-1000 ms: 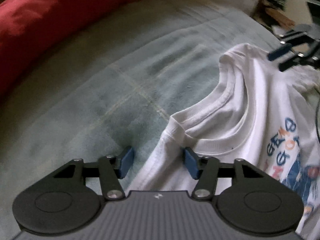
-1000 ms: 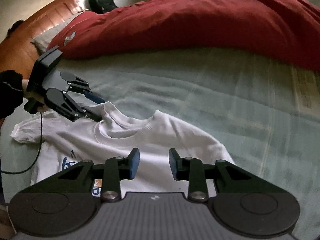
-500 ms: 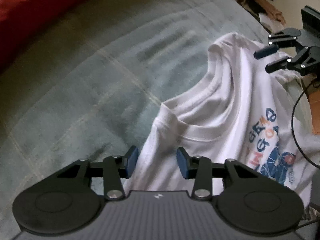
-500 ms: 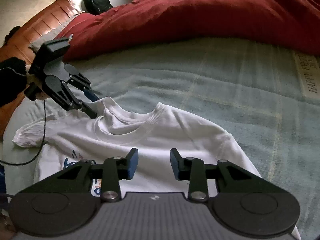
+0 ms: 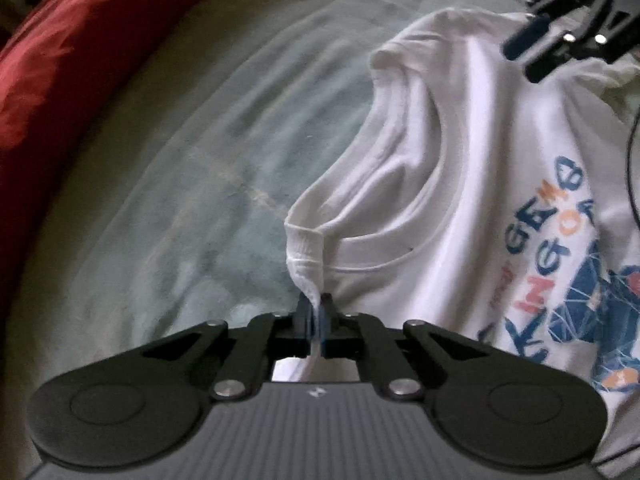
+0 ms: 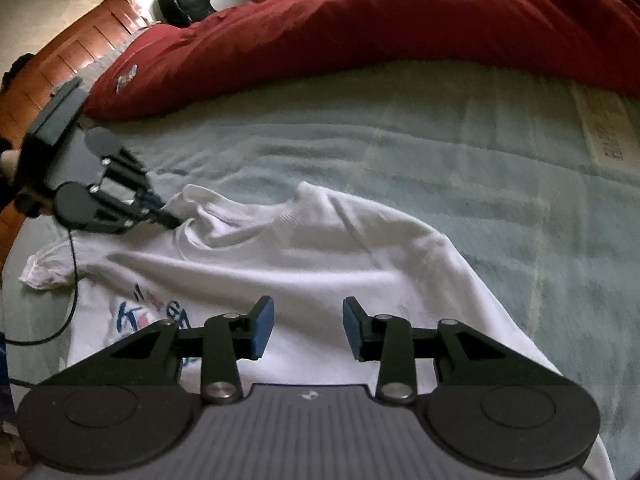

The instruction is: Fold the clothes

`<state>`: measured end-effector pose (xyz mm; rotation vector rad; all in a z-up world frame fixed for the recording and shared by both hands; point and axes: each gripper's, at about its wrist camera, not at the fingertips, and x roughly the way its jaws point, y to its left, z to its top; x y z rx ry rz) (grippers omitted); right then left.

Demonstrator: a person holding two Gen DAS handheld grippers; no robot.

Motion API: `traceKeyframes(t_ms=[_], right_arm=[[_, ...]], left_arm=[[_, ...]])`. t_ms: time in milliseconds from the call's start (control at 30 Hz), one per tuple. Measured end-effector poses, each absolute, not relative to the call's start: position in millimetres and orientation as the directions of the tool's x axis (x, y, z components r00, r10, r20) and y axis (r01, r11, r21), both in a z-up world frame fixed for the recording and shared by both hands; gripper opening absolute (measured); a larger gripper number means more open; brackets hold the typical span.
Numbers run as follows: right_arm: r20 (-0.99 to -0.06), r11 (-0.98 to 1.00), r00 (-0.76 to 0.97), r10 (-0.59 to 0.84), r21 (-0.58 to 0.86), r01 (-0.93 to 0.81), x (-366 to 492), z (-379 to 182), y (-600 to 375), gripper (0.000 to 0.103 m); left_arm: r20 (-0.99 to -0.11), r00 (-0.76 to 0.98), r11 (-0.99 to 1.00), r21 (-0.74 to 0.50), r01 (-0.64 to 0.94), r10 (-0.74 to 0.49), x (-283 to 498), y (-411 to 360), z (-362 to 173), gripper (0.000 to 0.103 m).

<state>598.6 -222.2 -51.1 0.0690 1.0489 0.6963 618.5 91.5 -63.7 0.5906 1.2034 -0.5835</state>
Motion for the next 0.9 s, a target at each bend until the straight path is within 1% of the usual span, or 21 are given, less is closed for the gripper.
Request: traceKeyframes(t_ms=[33,67,233,333,467,533,633,700,767,833,867,900], right_arm=[[-0.773,0.789,0.308,0.554,0.371,-0.490,598,-52,-224,0.042],[-0.773,0.792,0.310,0.553,0.372,-0.485,598,-53,-225,0.042],[-0.766,0.796,0.324,0.554,0.375,-0.475,596,-50,-228,0.042],[-0.755,0.798,0.345,0.557,0.373,-0.473,597,-45,-228,0.042],[-0.739,0.799,0.366,0.566,0.380,-0.467,599,-39,-229,0.042],[-0.742,0.800,0.369,0.560,0.367,-0.475,601,-37,-228,0.042],[-0.752,0.805,0.391,0.531,0.303,-0.510,612,-33,-222,0.042],[-0.756,0.813,0.413,0.508,0.262,-0.520,626,-31,-216,0.042],[-0.766,0.809,0.402,0.501,0.249,-0.533,639,-29,-206,0.042],[-0.779,0.780,0.353,0.518,0.259,-0.570,643,-27,-192,0.042],[-0.789,0.768,0.326,0.520,0.266,-0.583,644,-29,-186,0.042],[-0.806,0.762,0.294,0.515,0.273,-0.587,645,-34,-179,0.043]], left_arm=[[-0.958,0.268,0.731,0.113,0.673,-0.099,620,93,-62,0.001],[-0.951,0.301,0.752,0.143,0.644,-0.077,622,97,-59,0.001],[-0.930,0.363,0.814,0.171,0.555,-0.052,640,113,-43,0.001],[-0.929,0.366,0.847,0.155,0.508,-0.050,647,122,-47,0.002],[-0.931,0.360,0.861,0.141,0.489,-0.052,639,127,-54,0.003],[-0.932,0.357,0.867,0.134,0.479,-0.054,635,130,-57,0.008],[-0.930,0.361,0.872,0.122,0.474,-0.066,629,134,-52,0.012],[-0.923,0.381,0.868,0.149,0.473,-0.049,623,134,-43,0.012],[-0.912,0.408,0.865,0.170,0.472,-0.043,615,134,-31,0.018],[-0.911,0.402,0.875,0.115,0.470,-0.096,613,140,-22,0.026],[-0.918,0.369,0.878,0.051,0.477,-0.147,610,141,-19,0.028],[-0.921,0.334,0.876,-0.015,0.482,-0.200,607,142,-17,0.032]])
